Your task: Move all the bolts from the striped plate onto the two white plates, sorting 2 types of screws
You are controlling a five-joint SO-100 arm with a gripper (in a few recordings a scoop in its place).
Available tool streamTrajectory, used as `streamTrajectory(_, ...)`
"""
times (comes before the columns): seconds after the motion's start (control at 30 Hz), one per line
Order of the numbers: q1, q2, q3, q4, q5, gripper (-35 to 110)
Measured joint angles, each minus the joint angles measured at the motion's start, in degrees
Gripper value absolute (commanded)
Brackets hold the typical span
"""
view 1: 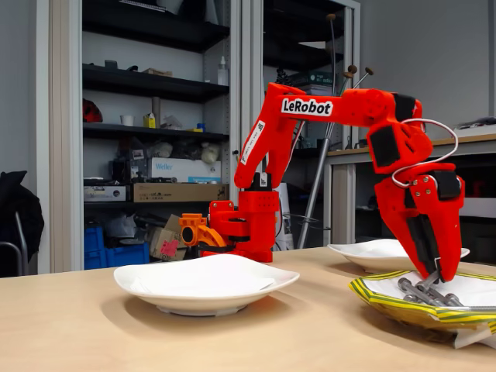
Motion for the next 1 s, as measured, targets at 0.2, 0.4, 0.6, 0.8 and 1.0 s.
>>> streamTrajectory(0.2, 2.2, -2.29, -10.99, 8.35, -0.79, 0)
streamTrajectory(0.4, 5.89, -2.64, -13.18, 12.74, -2.11, 0)
streamTrajectory(0.6, 14.41, 2.29, -6.59, 15.56, -2.46, 0)
streamTrajectory(0.8, 26.28, 7.29, 0.26, 16.35, -5.36, 0)
streamTrajectory(1.0, 35.95, 9.05, 6.33, 15.91, -8.7, 0)
